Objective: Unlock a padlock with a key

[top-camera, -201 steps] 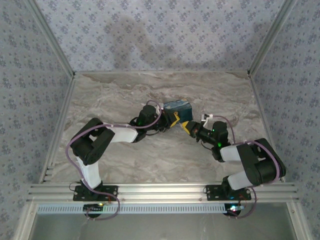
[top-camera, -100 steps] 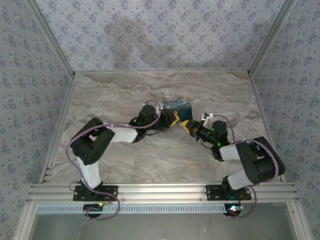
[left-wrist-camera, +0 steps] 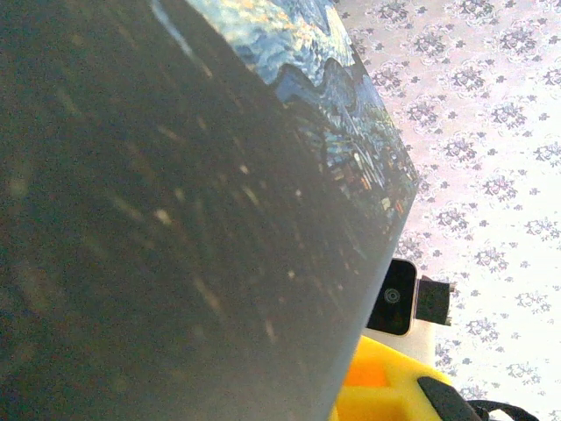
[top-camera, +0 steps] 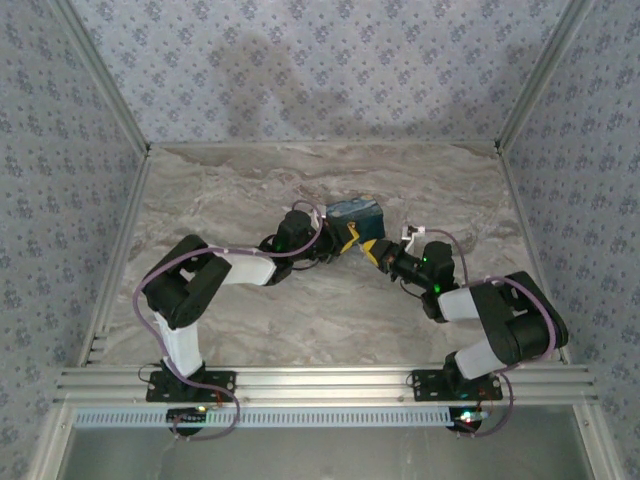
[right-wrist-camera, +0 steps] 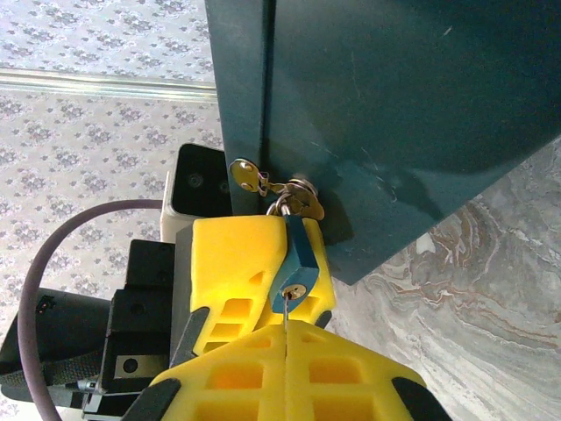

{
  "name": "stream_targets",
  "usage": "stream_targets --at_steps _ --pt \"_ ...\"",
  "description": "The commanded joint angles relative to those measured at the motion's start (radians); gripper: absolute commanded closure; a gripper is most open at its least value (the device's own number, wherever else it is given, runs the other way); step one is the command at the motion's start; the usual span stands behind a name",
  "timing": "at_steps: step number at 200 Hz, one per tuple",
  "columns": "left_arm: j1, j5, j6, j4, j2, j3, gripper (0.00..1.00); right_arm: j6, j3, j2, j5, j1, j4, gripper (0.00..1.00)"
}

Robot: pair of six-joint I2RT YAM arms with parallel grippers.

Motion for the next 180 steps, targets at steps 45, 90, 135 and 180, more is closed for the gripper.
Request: stream_targets --at_steps 45,90,135,180 --pt "-0.009 0.022 -0.014 0.080 0.005 0.006 0.99 0.001 0.038 0.019 0.049 0.011 0.038 1.00" --pt "-0.013 0.022 -0.020 0.101 0.005 0.006 0.99 0.050 0.030 0.025 0.103 0.033 0.044 1.00" --pt "-0.015 0.020 -0.022 0.112 0.008 0.009 0.99 0.144 0.011 0.040 0.166 0.072 0.062 1.00" --pt "-0.014 0.021 -0.025 0.124 0.008 0.010 0.99 0.189 -0.013 0.040 0.239 0.101 0.063 1.00"
